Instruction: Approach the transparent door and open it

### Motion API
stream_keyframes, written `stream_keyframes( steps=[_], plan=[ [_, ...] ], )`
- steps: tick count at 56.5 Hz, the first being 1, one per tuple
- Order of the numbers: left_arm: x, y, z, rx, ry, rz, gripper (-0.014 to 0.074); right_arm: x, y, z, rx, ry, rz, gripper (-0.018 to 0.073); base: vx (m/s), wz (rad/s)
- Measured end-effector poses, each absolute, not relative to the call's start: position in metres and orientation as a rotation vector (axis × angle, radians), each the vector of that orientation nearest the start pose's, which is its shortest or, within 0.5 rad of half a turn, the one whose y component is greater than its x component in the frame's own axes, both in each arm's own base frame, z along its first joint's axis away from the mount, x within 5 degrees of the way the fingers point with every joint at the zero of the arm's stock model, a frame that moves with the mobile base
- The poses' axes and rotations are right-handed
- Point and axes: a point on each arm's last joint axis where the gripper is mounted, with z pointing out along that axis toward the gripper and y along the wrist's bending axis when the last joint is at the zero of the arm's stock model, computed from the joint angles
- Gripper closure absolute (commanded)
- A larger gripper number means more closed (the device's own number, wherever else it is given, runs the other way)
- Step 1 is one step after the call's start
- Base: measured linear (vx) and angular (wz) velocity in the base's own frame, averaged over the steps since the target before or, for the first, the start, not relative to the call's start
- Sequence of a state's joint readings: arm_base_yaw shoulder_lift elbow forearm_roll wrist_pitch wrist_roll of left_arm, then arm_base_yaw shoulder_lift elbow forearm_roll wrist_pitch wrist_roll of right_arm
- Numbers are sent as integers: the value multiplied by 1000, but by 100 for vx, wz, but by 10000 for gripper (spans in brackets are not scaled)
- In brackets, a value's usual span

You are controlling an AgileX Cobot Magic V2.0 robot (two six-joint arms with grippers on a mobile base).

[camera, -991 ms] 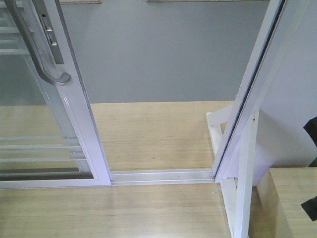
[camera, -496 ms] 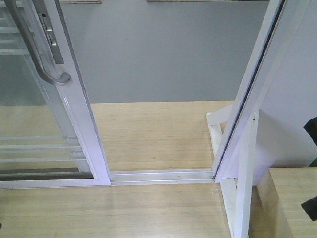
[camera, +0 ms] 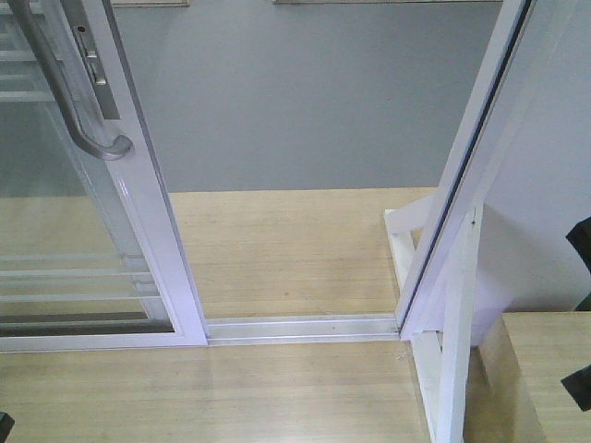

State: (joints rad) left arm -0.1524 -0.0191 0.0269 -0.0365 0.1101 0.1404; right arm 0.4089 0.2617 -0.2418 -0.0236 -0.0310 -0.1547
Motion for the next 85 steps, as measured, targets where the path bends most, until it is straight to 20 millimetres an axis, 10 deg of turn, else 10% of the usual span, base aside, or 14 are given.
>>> stream_keyframes(
  steps=[85],
  plan=[
    [55,-9,195,206,1588,-42,594,70,30,281,-428,1412,188,564,0,0]
  ],
)
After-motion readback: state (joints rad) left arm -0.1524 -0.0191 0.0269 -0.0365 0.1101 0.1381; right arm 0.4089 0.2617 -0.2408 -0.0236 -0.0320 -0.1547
